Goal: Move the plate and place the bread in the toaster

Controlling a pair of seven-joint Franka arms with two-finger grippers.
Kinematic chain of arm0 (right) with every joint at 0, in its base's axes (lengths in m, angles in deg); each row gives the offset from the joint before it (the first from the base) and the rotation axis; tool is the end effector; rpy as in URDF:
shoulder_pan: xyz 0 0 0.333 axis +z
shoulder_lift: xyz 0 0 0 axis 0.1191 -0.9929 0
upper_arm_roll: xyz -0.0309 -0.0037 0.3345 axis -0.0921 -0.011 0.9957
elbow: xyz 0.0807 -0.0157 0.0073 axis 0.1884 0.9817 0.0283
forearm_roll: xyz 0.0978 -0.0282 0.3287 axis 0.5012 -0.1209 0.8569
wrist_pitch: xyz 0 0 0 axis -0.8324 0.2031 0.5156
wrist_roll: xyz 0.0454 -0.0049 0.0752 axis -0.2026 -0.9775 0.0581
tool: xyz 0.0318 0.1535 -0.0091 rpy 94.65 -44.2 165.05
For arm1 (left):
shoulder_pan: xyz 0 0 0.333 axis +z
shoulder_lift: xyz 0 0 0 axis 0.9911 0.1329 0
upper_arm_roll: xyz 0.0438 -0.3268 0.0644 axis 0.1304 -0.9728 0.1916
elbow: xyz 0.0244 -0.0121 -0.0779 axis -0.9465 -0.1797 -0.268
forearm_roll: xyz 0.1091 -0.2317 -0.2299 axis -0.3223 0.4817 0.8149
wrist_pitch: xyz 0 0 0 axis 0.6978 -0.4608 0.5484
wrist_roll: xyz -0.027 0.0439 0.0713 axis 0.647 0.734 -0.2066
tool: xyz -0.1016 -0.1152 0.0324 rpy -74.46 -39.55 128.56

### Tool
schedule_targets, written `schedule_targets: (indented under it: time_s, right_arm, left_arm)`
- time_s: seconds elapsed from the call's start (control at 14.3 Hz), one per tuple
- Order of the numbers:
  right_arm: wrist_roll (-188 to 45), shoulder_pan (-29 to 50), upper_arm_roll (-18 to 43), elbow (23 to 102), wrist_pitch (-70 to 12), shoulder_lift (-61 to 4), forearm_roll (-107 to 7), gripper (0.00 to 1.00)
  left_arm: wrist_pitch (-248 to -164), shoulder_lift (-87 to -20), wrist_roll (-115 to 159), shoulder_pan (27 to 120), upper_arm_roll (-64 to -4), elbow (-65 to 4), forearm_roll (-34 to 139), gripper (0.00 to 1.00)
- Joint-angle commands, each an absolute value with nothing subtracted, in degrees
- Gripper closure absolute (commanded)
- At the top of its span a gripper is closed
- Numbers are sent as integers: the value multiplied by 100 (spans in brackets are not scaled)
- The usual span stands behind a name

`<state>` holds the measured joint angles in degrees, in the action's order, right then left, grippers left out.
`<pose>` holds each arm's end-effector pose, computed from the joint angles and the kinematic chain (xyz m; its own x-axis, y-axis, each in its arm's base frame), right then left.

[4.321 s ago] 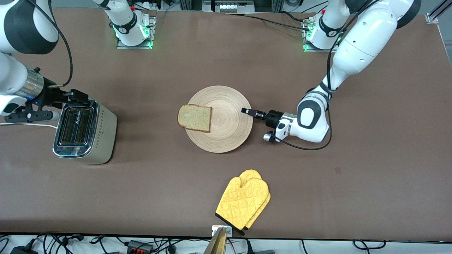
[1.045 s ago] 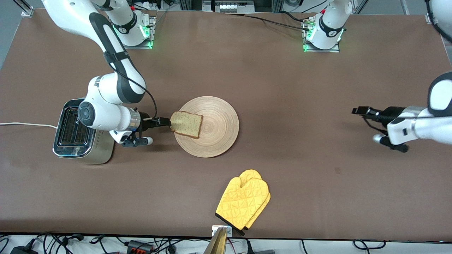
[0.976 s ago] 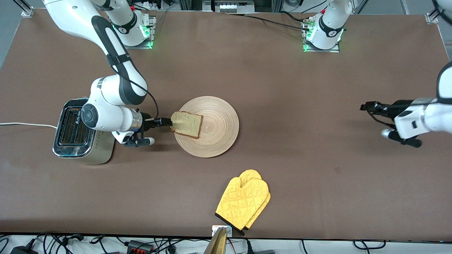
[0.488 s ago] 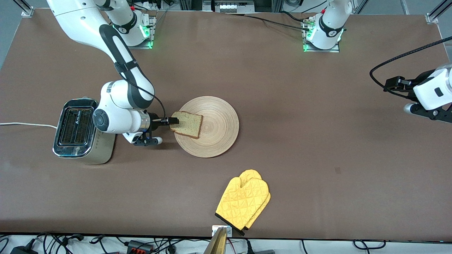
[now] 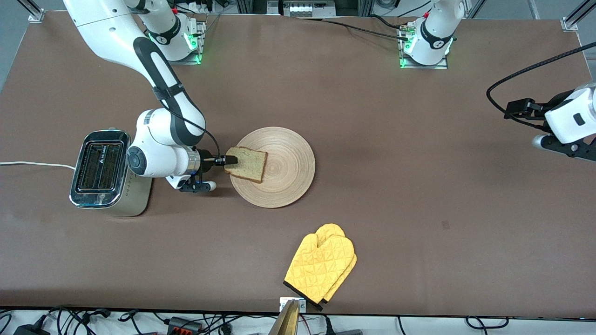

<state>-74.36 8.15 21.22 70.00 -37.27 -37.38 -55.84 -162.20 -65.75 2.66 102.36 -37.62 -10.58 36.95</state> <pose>0.5442 0.2244 0.2156 0.9529 0.0590 -0.2974 -0.0625 -0.9216 -0.3831 0.5232 0.0261 0.5357 0.9192 -0.2334 -0.3172 -0.2329 -0.9717 0.0400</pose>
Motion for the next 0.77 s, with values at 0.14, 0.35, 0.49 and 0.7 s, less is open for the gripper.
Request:
schedule_targets:
  time_s: [0.14,0.35,0.49,0.7]
  right_arm:
    - [-7319,872,2164,7037,-3835,-3731,-5377,38]
    - [-7319,881,2164,7020,-3827,-3749,-5368,61]
    - [-7337,872,2164,7011,-3809,-3740,-5368,75]
    - [-7355,881,2164,6976,-3747,-3652,-5368,86]
  left_arm:
    - [-16100,-6480,493,10214,-3765,-775,3486,0]
    - [-16292,-6637,738,10188,-3729,-871,3495,0]
    - [-16407,-6918,1169,9717,-3102,-1204,3617,0]
    - [-17117,-7594,1197,8931,-2148,-2117,3959,0]
